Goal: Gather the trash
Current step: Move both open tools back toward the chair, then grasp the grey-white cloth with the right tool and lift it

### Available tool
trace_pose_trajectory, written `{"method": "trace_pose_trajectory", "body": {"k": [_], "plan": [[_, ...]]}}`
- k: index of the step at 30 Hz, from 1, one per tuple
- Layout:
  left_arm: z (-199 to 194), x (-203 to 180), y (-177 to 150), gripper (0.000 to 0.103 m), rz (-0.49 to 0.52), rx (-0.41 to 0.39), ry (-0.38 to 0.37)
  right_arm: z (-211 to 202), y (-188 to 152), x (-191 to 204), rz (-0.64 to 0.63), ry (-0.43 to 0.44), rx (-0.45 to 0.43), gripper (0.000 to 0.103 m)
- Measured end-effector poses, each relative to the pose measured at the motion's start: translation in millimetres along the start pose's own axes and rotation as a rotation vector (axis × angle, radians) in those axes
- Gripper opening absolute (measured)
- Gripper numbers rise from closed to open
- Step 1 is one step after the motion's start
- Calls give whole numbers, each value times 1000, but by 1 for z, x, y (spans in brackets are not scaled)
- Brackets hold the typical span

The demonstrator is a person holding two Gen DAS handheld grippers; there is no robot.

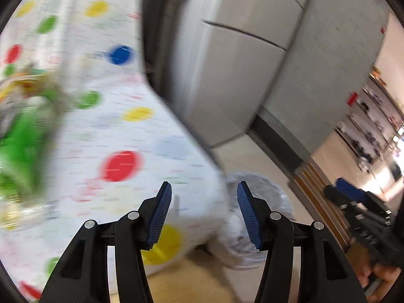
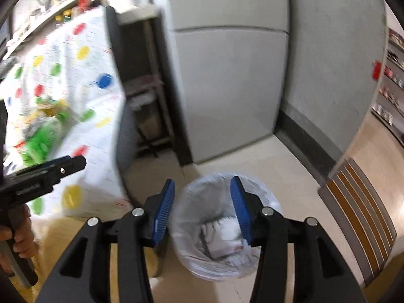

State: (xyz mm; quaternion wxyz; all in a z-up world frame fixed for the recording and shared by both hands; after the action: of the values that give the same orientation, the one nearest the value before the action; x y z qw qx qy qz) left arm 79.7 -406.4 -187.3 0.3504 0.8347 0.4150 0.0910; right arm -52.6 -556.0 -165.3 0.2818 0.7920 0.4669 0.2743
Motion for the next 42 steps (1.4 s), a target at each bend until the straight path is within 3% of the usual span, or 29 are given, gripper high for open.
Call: {"method": "trace_pose_trajectory", "body": {"k": [8, 14, 22, 27, 33, 42], "plan": [[-63, 130, -13, 59, -106, -32, 215, 5, 34, 133, -161, 217, -25, 46], [-105, 238, -23, 63, -241, -32, 384, 25, 50, 232, -304, 320, 0, 48], [-146, 342, -12, 63, -367, -64, 487, 65, 85, 336, -370, 414, 29, 48], [-151, 373, 8, 63, -364, -70, 522, 97, 120, 375, -365, 415, 32, 48], [-145, 403, 35, 63, -374, -77, 527, 147, 159, 396, -333, 371, 49, 48], [-118, 421, 58, 63, -378, -61, 505, 216, 172, 404, -212, 357, 177, 47]]}}
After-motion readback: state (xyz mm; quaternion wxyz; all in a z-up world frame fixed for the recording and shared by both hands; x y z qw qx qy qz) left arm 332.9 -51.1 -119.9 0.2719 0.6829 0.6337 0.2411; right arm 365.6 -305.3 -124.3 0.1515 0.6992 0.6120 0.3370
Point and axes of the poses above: each gripper's, at about its wrist camera, not at the fingertips, and z roughly the way its jaws point, x to its left, y to its top, the point moved 9 cm from there along z, roughly the way its jaws point, and after that the axes turned 7 degrees about y, right-handed, at the moved point
